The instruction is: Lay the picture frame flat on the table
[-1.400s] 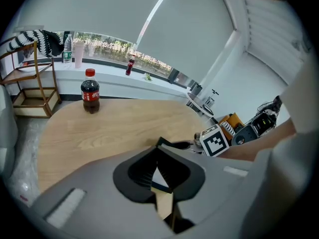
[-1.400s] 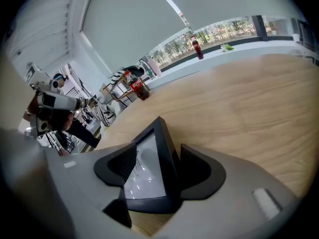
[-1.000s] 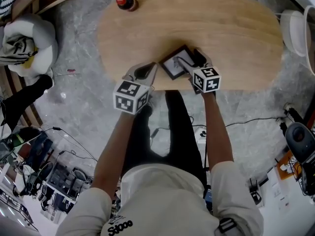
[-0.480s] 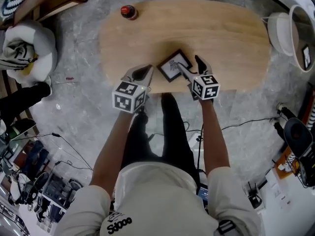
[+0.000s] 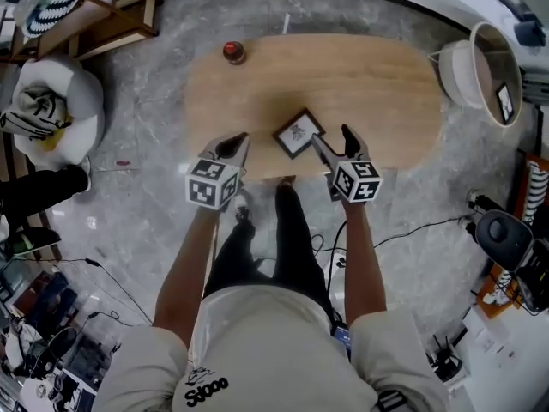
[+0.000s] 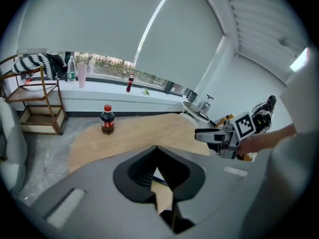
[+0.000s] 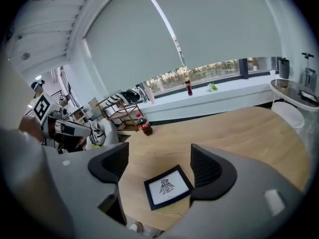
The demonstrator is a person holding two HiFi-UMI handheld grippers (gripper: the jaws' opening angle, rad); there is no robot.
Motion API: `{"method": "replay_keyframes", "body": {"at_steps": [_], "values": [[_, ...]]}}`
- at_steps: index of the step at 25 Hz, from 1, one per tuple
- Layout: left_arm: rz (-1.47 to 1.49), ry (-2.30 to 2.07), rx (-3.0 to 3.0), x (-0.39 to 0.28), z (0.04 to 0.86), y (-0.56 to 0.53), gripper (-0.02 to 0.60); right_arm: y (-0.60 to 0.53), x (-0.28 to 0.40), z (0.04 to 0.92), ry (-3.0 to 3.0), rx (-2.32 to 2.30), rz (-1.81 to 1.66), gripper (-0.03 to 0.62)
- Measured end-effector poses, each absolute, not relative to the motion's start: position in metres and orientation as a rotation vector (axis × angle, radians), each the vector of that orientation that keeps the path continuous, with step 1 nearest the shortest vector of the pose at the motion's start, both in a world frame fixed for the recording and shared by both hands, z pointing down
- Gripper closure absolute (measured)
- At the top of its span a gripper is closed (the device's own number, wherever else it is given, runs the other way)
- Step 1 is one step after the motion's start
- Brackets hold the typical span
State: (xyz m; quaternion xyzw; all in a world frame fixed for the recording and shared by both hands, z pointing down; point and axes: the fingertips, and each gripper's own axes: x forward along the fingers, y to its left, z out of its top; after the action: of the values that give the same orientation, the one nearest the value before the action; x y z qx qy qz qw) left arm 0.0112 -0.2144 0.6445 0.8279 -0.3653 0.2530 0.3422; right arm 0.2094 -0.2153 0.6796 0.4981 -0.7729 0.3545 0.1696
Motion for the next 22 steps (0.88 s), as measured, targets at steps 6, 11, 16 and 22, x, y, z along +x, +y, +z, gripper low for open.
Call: {"method": "replay_keyframes", "body": {"at_steps": [6,11,16,22], "values": [[0.623,-1.003,2.195,-0.025,0.606,-0.199,0.572,-0.195,0.195,0.623,-2.215,1.463,0.928,0.212],[0.607,-1.014,2.242,-0.047,0.577,-0.174,0.572,-0.171,0.184,0.566,-2.247,1.56,0.838,0.215],[0.59,-1.034,2.281,-0.07,0.546,-0.146,0.572,-0.137,0.17,0.512,-2.287,1.59,0.733,0.22],[0.542,-1.079,2.369,-0.092,0.498,-0.129,0.572,-0.103,0.16,0.452,-2.336,1.647,0.611,0.242]]}}
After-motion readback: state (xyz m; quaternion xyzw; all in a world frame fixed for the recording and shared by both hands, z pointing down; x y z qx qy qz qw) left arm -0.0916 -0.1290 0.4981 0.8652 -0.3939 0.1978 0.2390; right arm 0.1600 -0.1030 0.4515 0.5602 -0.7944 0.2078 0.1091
